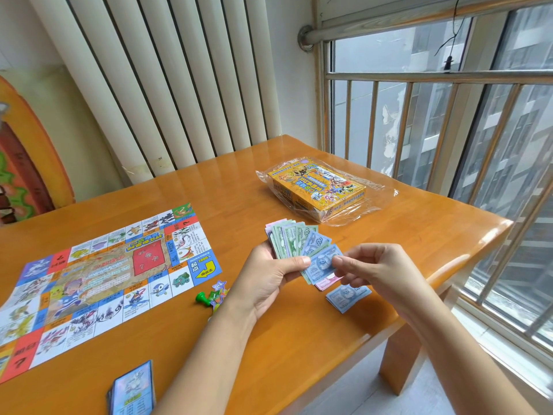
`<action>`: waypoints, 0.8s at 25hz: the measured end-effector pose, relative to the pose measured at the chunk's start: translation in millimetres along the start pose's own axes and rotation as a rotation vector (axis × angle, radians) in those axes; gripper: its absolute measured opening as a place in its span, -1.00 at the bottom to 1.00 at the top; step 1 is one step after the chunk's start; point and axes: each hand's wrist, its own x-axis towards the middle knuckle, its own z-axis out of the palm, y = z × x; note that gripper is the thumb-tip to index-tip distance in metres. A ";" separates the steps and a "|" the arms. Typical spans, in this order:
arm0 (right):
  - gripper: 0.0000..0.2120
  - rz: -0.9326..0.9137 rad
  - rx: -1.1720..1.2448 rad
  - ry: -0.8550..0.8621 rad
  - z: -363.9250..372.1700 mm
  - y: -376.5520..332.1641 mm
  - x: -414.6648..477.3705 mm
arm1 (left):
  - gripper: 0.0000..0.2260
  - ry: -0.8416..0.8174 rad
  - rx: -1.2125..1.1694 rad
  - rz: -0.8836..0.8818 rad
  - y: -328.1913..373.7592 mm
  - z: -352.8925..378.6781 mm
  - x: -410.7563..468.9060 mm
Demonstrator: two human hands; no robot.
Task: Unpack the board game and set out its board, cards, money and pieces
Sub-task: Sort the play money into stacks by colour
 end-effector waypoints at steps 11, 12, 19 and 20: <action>-0.93 -0.050 -0.019 0.074 -5.4 -1.8 -1.7 | -0.65 0.015 0.046 0.017 1.8 -2.5 -0.7; -0.92 -0.059 -0.014 0.088 -5.8 -3.4 -1.7 | -0.64 -0.007 0.077 0.015 1.5 -2.4 -1.2; -0.92 -0.068 -0.060 0.065 -5.5 -16.3 -5.0 | -0.62 -0.133 0.202 0.011 2.9 -0.8 -5.8; -0.93 -0.060 -0.073 0.062 -5.1 -16.3 -5.4 | -0.62 -0.136 0.207 0.015 3.2 -1.0 -6.0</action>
